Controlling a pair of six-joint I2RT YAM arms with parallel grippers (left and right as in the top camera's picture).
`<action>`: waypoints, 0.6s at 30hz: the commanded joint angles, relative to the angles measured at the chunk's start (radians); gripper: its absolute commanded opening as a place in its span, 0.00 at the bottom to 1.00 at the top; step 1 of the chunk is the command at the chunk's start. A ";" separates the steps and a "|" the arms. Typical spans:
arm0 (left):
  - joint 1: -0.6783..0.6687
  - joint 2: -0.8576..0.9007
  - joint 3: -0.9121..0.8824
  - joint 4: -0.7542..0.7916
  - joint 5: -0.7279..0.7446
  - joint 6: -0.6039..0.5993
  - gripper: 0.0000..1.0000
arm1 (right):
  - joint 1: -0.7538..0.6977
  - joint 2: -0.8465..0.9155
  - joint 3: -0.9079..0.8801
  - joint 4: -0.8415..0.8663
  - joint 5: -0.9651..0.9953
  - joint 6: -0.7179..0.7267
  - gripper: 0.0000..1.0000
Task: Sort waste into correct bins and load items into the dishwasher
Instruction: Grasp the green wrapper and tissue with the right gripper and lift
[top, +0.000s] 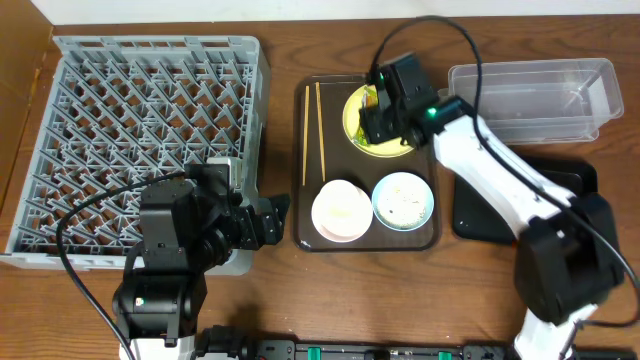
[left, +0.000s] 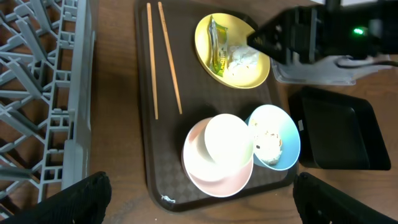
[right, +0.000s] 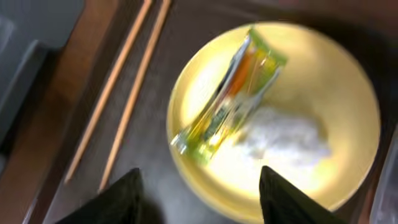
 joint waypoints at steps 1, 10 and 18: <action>-0.003 0.000 0.026 -0.002 0.013 -0.001 0.94 | -0.039 0.080 0.024 0.028 0.080 -0.014 0.56; -0.003 0.000 0.026 -0.002 0.013 -0.001 0.94 | -0.106 0.252 0.024 0.062 0.051 -0.014 0.43; -0.003 0.000 0.026 -0.002 0.013 -0.001 0.94 | -0.108 0.148 0.025 0.040 0.004 -0.014 0.01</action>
